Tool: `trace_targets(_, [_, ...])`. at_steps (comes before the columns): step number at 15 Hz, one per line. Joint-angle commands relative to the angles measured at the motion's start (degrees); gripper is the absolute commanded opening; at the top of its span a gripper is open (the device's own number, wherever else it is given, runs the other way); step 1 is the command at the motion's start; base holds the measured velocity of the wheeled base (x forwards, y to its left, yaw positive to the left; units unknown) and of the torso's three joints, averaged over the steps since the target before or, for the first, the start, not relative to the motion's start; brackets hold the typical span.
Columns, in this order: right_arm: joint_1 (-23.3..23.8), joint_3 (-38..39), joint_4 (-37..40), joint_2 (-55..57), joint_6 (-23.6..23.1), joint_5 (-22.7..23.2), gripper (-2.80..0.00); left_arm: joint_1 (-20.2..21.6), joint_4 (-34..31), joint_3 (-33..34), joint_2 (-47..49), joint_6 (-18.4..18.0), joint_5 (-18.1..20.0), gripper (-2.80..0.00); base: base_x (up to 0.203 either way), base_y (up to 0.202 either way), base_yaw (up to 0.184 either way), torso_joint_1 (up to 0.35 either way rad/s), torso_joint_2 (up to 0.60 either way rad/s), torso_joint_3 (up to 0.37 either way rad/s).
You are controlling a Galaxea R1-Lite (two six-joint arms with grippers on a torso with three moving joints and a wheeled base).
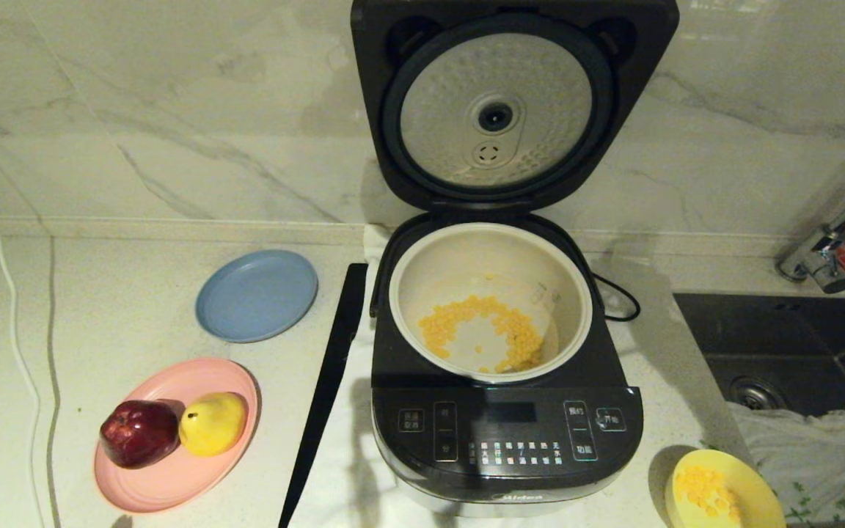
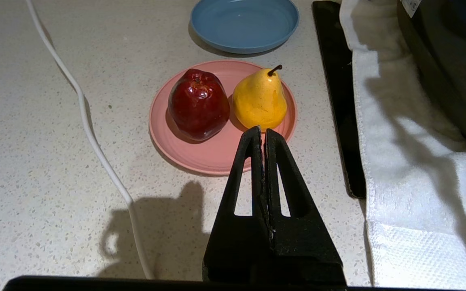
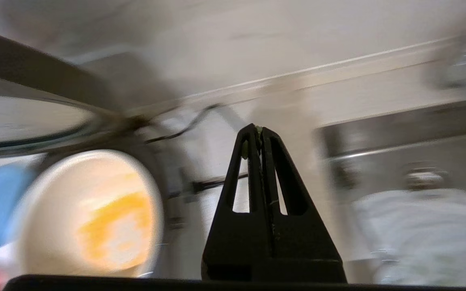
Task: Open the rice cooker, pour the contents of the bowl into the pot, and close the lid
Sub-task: Close the rice cooker
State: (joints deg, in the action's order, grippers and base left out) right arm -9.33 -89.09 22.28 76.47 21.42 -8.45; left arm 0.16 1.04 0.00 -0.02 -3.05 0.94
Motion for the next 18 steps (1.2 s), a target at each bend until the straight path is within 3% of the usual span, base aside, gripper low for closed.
trace_targets(1, [2.16,-6.95,1.19,8.36,1.30,10.70,-2.80,0.02,0.02,0.44,0.02,-0.03,-0.06,-2.80,0.000,0.000,0.000,0.000,0.00,0.000])
trace_targets(7, [3.50,-20.93,0.64,20.70,6.43,25.54,-2.80,0.02,0.02,0.44,0.02,-0.03,0.03,-2.80,0.000,0.000,0.000,0.000,0.00,0.000])
trace_targets(10, [4.98,-21.98,-8.80,23.87,7.81,34.39,-2.80,0.02,0.02,0.44,0.02,-0.03,0.03,-2.80,0.000,0.000,0.000,0.000,0.00,0.000])
trace_targets(18, [3.73,-22.09,-28.87,31.43,7.53,36.47,-2.80,0.02,0.02,0.44,0.02,-0.03,0.03,-2.80,0.000,0.000,0.000,0.000,0.00,0.000])
